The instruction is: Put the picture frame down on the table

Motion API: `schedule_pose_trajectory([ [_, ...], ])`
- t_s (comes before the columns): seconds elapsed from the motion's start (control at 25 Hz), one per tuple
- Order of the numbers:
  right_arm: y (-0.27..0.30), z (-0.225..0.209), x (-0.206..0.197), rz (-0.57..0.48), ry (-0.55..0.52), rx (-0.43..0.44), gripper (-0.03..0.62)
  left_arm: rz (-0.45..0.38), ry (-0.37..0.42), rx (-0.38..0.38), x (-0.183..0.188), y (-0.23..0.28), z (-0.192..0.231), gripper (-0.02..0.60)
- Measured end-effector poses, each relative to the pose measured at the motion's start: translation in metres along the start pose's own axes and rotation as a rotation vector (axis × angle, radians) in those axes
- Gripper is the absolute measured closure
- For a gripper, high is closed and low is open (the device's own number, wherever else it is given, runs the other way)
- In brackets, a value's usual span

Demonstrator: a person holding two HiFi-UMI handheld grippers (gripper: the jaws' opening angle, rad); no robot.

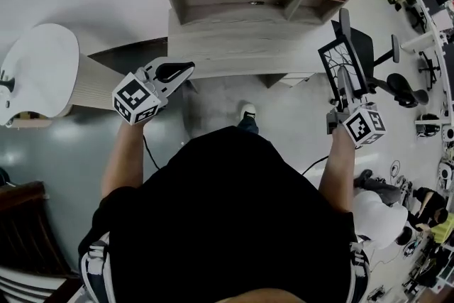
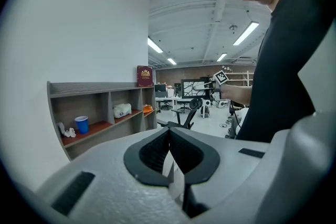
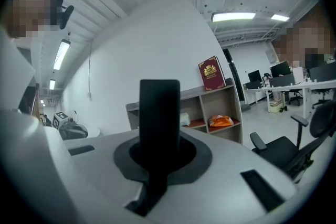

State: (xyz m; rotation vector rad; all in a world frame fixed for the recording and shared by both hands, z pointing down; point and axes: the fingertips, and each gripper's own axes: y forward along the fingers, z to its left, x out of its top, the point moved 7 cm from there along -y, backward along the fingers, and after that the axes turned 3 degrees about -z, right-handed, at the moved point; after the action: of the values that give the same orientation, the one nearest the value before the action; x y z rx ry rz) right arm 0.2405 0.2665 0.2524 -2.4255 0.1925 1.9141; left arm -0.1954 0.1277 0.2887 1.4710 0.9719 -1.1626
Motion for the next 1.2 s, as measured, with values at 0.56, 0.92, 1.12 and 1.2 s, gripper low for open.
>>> schedule_pose_trajectory([
  [0.56, 0.092, -0.049, 0.004, 0.070, -0.013, 0.096, 0.577, 0.036, -0.045, 0.015, 0.001, 0.067, 0.041, 0.565],
  [0.92, 0.099, -0.057, 0.003, 0.073, -0.032, 0.097, 0.577, 0.050, -0.065, -0.014, -0.003, 0.087, 0.045, 0.565],
  [1.12, 0.107, -0.066, 0.000, 0.073, -0.005, 0.093, 0.577, 0.054, -0.072, -0.029, -0.005, 0.099, 0.053, 0.565],
  [1.2, 0.115, -0.070, -0.001, 0.075, -0.003, 0.093, 0.577, 0.056, -0.072, -0.031, -0.006, 0.105, 0.060, 0.565],
])
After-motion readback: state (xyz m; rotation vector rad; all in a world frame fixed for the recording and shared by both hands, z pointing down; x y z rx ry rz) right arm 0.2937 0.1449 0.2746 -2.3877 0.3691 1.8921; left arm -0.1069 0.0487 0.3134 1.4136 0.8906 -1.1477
